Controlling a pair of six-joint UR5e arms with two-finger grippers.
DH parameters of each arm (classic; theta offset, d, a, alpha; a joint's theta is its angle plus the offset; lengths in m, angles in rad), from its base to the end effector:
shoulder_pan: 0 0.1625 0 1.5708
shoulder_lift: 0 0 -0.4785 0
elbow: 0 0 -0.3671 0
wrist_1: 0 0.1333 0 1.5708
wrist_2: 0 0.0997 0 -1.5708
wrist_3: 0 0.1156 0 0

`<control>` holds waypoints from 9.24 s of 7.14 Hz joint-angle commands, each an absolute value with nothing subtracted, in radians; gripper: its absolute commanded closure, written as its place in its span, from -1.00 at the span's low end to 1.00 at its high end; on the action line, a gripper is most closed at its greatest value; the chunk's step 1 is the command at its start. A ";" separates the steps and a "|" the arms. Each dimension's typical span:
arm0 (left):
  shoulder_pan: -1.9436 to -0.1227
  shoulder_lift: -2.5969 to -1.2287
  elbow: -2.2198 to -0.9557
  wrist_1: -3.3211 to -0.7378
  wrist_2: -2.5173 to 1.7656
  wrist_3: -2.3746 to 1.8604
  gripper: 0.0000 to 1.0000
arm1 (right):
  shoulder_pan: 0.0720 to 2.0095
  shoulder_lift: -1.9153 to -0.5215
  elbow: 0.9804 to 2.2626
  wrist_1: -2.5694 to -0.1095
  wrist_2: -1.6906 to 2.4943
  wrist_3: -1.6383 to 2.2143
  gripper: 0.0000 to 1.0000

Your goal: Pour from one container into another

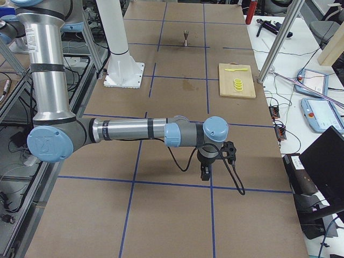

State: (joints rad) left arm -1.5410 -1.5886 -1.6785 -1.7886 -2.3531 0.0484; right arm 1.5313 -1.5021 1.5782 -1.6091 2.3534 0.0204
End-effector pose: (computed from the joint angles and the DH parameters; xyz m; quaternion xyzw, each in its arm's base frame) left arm -0.0371 -0.4955 0.6386 0.1614 0.3742 0.1007 0.9076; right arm 0.0319 -0.5033 0.6901 0.0060 -0.3817 -0.0160 0.9241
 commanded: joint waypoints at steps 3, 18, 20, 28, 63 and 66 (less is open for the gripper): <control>-1.537 -1.509 -1.740 -1.802 -2.359 0.060 -1.00 | 1.534 -1.505 1.572 -1.609 2.358 0.029 -1.00; -0.505 -1.220 -2.157 -2.447 -1.427 -1.227 -0.86 | 1.473 -1.589 1.608 -1.344 2.442 0.038 -1.00; -0.228 -1.206 -2.154 -2.409 -0.976 -1.330 -0.98 | 1.470 -1.588 1.606 -1.344 2.441 0.037 -1.00; -0.071 -1.382 -1.855 -2.359 -0.487 -1.523 -0.97 | 1.462 -1.582 1.609 -1.342 2.439 0.035 -1.00; -0.146 -1.741 -1.687 -2.695 -0.410 -0.932 1.00 | 0.996 -1.779 1.857 -0.630 2.046 0.854 -1.00; -0.143 -1.809 -1.684 -2.694 -0.416 -0.894 1.00 | 0.757 -1.807 1.928 -0.630 1.665 0.969 -1.00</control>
State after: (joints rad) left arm -0.1442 -1.7935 -1.6852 -2.6942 -0.4135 -0.9044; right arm 0.8444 -1.7930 1.9030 -0.6306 1.8045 0.9225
